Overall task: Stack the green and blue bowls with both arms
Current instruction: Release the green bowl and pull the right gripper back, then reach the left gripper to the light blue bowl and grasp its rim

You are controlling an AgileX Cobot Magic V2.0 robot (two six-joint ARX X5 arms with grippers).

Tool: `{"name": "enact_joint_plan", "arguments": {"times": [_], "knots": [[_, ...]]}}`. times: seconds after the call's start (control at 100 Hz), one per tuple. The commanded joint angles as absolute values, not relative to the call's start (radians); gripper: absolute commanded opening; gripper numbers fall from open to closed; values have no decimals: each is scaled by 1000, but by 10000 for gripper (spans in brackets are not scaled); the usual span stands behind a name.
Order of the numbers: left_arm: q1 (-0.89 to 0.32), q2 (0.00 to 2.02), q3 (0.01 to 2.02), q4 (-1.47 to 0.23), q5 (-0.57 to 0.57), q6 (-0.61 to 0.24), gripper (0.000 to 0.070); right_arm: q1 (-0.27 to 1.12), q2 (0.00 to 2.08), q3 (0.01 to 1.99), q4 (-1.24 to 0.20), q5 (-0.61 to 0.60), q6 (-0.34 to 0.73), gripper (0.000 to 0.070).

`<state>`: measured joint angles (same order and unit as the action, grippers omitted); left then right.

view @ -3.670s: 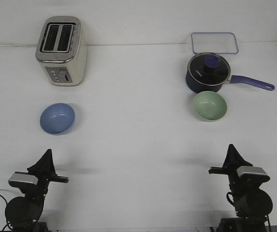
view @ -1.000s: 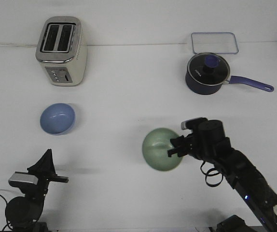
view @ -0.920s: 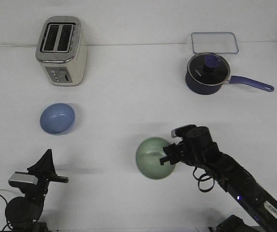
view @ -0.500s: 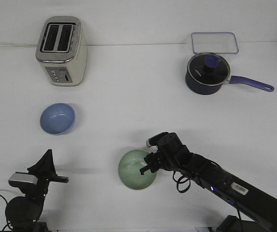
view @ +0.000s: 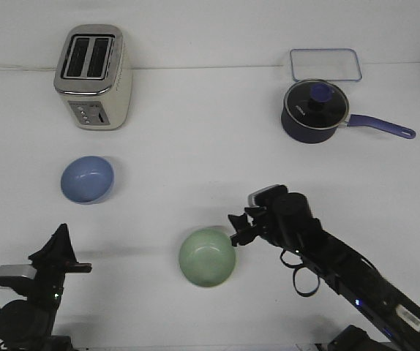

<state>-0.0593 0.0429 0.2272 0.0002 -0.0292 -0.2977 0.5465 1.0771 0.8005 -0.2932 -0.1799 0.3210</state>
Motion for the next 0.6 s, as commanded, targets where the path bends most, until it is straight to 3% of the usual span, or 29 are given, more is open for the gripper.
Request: {"name": "enact_joint_plan", "arguments": {"times": [0.0,0.19,0.43,0.49,0.53,0.59], "knots": [[-59,90,306,-58,-70,-307,12,508,1013,817,-292,-169,251,344],[-50,394,550,-229,-112,-308,12,399,810,752,-286,-96,162,344],[7,938,881,-413,-85,-266,27,373,554,491,-220,-44,202,340],[20,1049,948,-435,-67,-261,151,373,512,456,-233,-45,224,340],[29,1122,989,-441,-59,-255,313,373,487,443,-245,-46,236,340],[39,1203,1034,-443,-47,-245,499,373,463,437,-267,-49,239,340]]}}
